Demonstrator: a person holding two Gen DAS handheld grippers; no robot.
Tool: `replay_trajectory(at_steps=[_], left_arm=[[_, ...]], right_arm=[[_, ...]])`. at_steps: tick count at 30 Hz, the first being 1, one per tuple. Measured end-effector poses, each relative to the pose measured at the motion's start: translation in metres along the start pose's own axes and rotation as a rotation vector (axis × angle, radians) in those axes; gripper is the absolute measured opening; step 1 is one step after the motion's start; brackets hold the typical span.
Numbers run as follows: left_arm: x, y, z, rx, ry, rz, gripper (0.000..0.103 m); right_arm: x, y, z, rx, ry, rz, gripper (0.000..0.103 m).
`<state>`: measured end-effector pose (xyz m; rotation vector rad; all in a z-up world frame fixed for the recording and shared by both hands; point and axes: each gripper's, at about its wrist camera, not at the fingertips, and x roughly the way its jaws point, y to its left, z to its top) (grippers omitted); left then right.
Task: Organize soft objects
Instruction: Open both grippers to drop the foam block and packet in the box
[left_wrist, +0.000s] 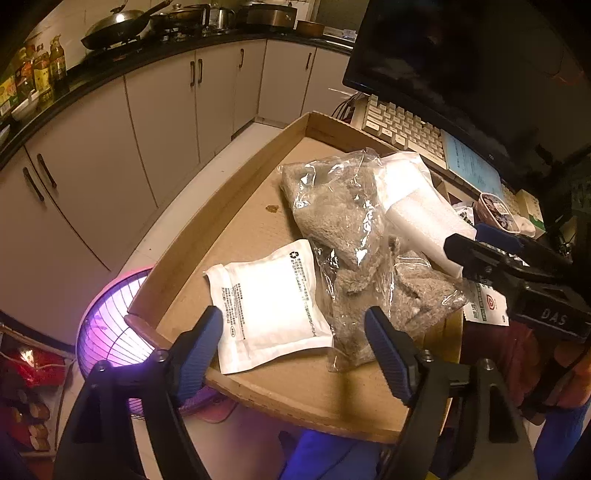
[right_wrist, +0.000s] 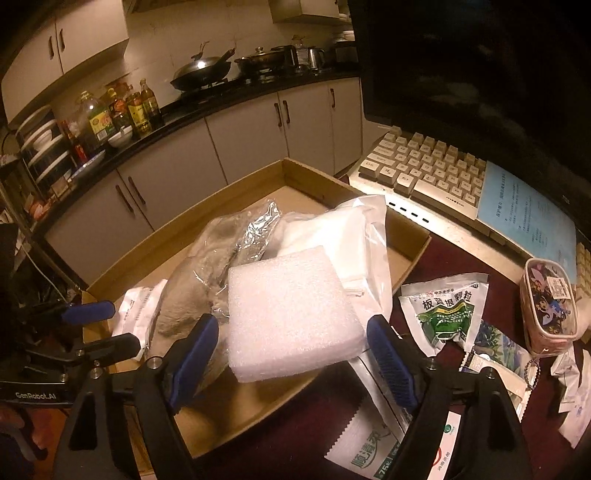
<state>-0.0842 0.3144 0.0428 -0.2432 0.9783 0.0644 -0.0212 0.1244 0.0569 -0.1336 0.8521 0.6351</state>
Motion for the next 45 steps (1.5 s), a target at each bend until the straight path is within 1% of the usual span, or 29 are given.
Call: replay_trajectory(at_steps=[2,8,20,25,32,45], left_arm=[[-0.002,-0.002,0.000,0.002,-0.005,0.004,0.084],[-0.009,-0.009,0.002,0.001,-0.012,0.014,0.087],[-0.020,-0.038,0.002,0.038,-0.007,0.003,0.088],[-0.024,-0.052,0.002,0.059,-0.009,-0.007,0.089],[-0.032,-0.075,0.001,0.108,-0.019,-0.033,0.091],[-0.024,-0.134,-0.008,0.228,0.012,-0.120,0.092]], right_arm=[[-0.004,-0.002,0.000,0.007,-0.010,0.000,0.088],[-0.015,-0.007,-0.001,0.031,-0.032,0.005,0.091],[-0.044,-0.021,-0.010,0.067,-0.072,0.005,0.099],[-0.055,-0.035,-0.015,0.101,-0.080,0.004,0.102],[-0.068,-0.061,-0.027,0.170,-0.083,-0.004,0.102],[-0.091,-0.123,-0.061,0.323,-0.089,-0.074,0.102]])
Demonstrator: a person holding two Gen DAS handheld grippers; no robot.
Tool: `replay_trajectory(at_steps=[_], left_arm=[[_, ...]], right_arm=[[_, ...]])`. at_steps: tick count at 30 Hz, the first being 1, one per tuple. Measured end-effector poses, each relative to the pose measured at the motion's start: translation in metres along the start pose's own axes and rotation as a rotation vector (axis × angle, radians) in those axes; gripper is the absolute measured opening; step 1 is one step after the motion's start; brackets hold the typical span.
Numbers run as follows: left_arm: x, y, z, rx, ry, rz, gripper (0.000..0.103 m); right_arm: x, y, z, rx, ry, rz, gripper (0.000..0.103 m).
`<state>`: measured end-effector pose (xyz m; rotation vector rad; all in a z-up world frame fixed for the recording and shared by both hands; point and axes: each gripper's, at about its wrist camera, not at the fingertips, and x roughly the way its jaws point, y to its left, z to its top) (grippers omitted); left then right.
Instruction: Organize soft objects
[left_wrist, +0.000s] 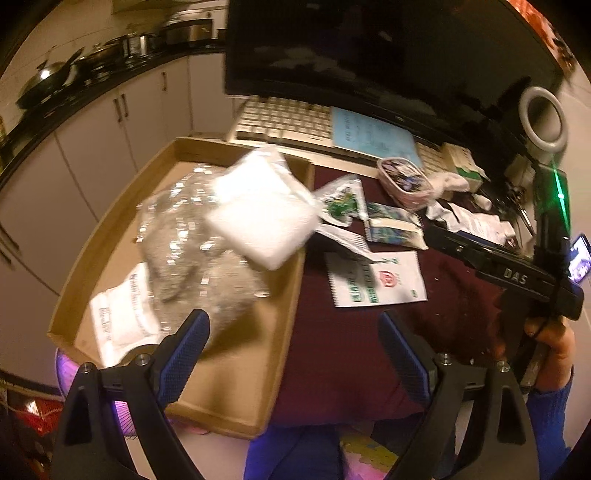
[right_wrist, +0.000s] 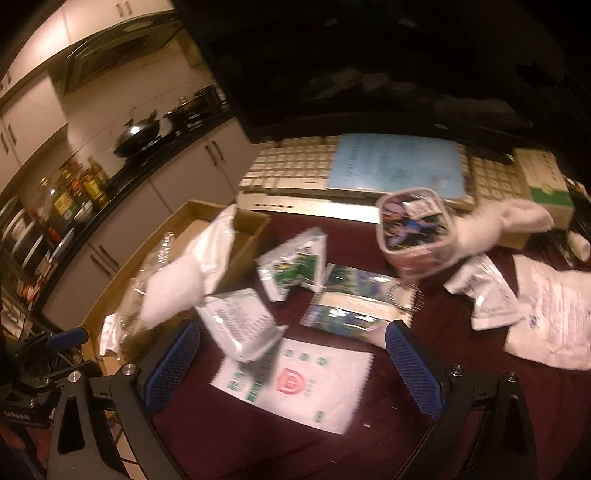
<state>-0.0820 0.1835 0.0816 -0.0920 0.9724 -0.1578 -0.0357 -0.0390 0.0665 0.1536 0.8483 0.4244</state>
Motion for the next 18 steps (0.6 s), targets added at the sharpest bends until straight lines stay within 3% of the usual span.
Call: replay_trajectory(at_steps=[13,18], left_arm=[[0.020,-0.054,0.006,-0.004,0.012,-0.137,0.092],[0.040,-0.079,0.004,0.045,0.058,-0.137,0.093]], right_arm=[[-0.018,-0.059,-0.018,0.132,-0.013,-0.065,0.102],[-0.031,-0.085,-0.026,0.208,-0.026,-0.116,0.102]])
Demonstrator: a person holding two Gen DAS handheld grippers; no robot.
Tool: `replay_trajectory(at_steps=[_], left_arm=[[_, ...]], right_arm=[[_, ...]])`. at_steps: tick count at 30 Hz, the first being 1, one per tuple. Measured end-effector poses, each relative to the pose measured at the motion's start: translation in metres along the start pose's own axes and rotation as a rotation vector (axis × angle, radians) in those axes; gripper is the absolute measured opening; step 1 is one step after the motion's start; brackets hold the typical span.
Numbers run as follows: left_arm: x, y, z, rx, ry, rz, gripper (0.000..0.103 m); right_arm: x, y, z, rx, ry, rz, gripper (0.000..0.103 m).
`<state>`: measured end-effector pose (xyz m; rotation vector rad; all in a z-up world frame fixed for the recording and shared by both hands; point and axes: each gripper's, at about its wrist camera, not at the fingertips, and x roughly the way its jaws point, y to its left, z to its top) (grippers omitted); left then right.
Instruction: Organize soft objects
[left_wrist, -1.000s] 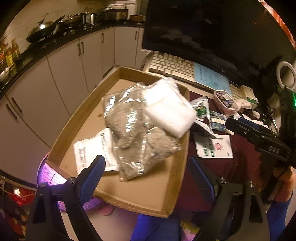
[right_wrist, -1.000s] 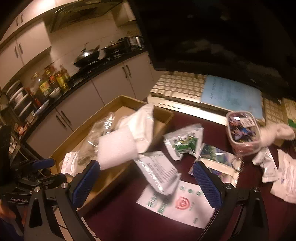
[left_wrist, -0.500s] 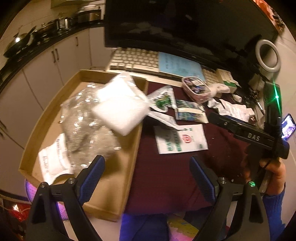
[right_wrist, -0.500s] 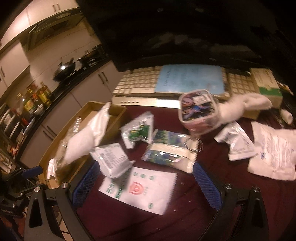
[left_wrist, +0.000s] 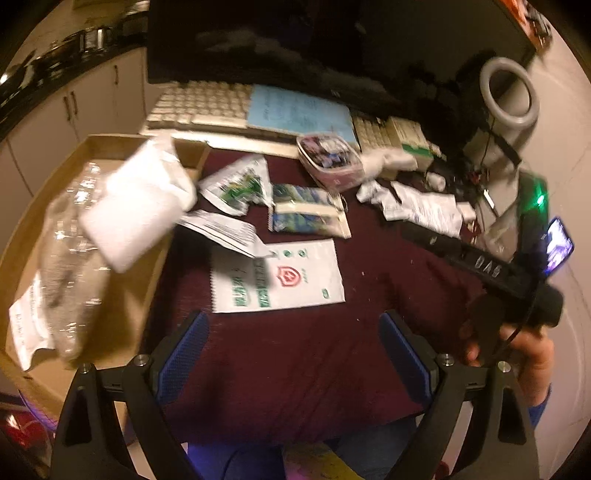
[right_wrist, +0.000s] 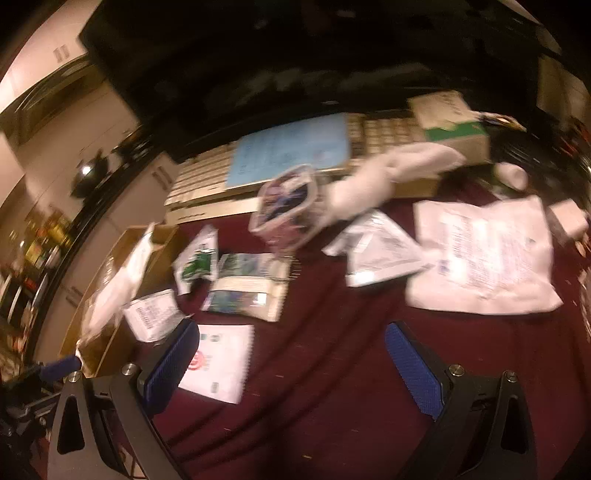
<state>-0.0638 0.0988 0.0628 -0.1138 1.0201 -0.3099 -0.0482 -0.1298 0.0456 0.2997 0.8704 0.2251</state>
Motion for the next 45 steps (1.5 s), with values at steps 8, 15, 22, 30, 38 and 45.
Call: replay_trajectory(at_steps=[8,15,22,30,38,45], left_arm=[[0.020,0.012,0.012,-0.075,-0.017,0.015,0.093],[0.038,0.023,0.039,-0.140,-0.023,0.054,0.070],[0.073,0.036,0.039,-0.229,0.016,0.060,0.060],[0.075,0.041,0.047,-0.275,-0.036,0.069,0.046],[0.079,0.033,0.046,-0.212,-0.036,0.058,0.025],[0.068,0.018,0.032,-0.125,-0.038,0.037,0.025]], right_arm=[[-0.013,-0.032,0.002,0.058,-0.022,-0.071,0.102],[-0.010,-0.031,0.001,0.053,-0.019,-0.039,0.102],[-0.002,-0.026,0.007,0.025,-0.011,-0.043,0.102],[0.005,-0.032,0.023,-0.020,-0.007,-0.082,0.102],[0.041,-0.028,0.055,-0.105,0.044,-0.130,0.086],[0.067,-0.034,0.051,-0.112,0.073,-0.173,0.057]])
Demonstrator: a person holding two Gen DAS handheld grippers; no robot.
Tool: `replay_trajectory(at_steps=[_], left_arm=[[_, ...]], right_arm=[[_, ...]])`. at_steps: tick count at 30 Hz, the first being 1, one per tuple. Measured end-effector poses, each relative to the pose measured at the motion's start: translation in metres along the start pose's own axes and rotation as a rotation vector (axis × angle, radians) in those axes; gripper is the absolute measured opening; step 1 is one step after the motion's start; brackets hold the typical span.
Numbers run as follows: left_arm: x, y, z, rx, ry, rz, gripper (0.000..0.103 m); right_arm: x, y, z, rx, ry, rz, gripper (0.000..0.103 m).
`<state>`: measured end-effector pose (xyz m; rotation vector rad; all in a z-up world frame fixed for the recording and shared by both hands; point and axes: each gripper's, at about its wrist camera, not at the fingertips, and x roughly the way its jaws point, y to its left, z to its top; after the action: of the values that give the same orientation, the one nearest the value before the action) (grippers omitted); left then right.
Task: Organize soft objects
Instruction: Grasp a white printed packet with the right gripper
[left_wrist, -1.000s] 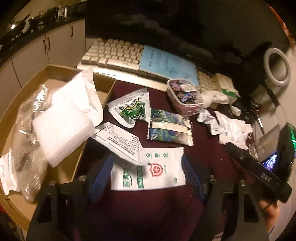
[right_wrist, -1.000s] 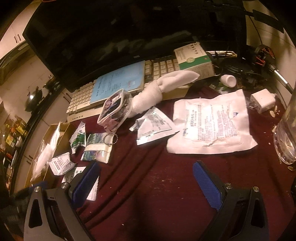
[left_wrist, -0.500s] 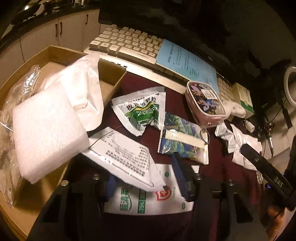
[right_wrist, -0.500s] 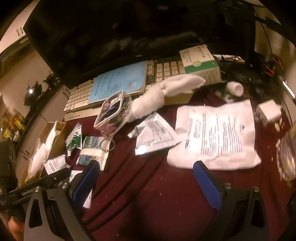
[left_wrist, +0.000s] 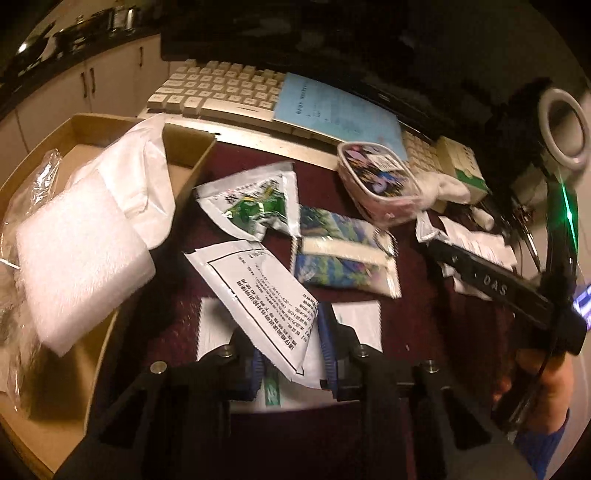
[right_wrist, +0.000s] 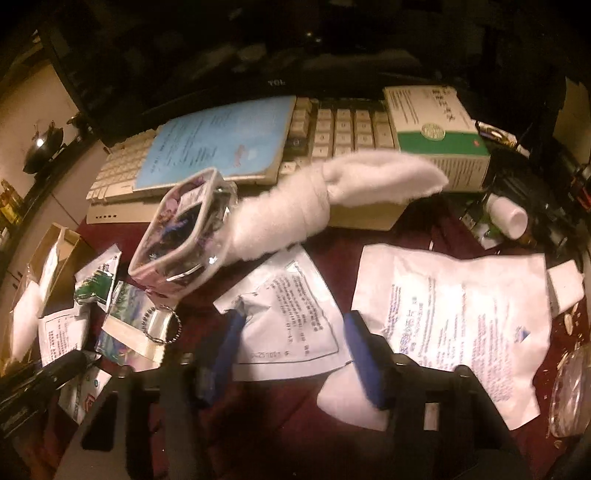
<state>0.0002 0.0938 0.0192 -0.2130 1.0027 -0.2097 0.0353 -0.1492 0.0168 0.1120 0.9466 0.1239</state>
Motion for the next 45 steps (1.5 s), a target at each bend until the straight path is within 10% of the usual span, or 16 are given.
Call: replay_trajectory(at_steps=[8,45], left_arm=[[-0.021,-0.012,-0.028,0.080,0.005,-0.046,0.025],[-0.064,-0.016,-0.038,0.135,-0.080,-0.053,0.025]], right_arm=[[-0.026,0.012,-0.016,-0.015,-0.041,0.050,0.032],[-0.089,0.037,-0.059,0.058,-0.150,0.227,0.030]])
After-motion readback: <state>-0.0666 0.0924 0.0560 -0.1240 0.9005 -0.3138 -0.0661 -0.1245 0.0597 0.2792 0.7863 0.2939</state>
